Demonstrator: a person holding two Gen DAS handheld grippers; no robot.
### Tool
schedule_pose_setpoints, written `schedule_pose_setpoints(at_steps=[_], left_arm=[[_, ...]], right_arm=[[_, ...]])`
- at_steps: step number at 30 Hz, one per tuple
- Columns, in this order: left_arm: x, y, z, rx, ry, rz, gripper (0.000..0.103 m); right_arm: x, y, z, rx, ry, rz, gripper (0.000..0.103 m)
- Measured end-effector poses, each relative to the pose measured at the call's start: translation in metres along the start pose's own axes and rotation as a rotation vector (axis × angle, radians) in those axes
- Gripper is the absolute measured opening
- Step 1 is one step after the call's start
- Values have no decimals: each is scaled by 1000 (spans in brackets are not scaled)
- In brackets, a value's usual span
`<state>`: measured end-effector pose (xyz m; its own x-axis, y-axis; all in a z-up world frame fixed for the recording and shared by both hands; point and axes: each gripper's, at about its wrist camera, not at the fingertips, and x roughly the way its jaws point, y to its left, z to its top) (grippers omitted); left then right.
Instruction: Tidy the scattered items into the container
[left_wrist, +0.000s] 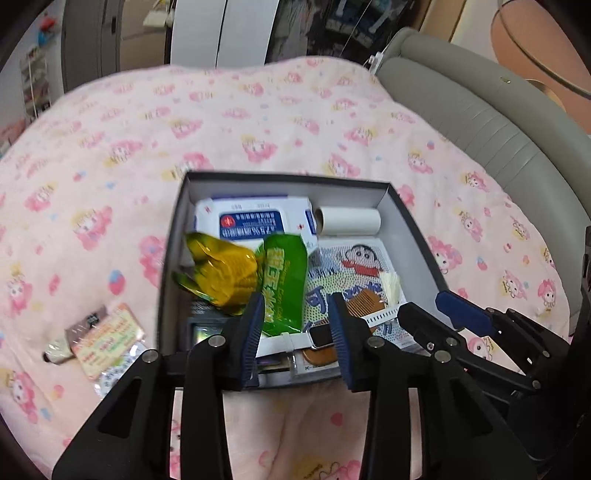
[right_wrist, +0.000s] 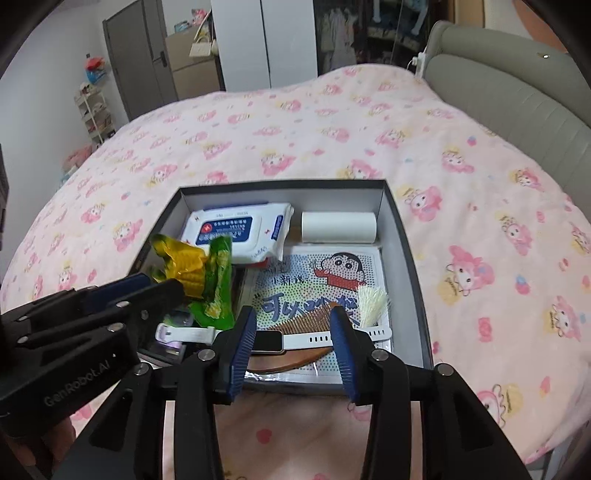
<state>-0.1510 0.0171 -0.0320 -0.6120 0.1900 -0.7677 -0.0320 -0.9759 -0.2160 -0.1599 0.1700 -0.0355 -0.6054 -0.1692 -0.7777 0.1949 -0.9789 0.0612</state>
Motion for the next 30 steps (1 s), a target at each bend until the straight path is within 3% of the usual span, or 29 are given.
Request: schedule_pose_setpoints(at_steps=[5,11,21,30], left_arm=[[-29,-2,-7,37,-43,21,37],[-58,4,-26,38,-58,35,37],[-97,21,-70,45,-67,91,37],[-110,53,-104,-17,-56,112,37]], right_arm=[[-30,10,-5,14,-64,-10,47],[-61,27,-18,2,-112,21,47],[-83,58,-54,0,-120,74,47],[-81,94,-82,-53,-84,107,47]])
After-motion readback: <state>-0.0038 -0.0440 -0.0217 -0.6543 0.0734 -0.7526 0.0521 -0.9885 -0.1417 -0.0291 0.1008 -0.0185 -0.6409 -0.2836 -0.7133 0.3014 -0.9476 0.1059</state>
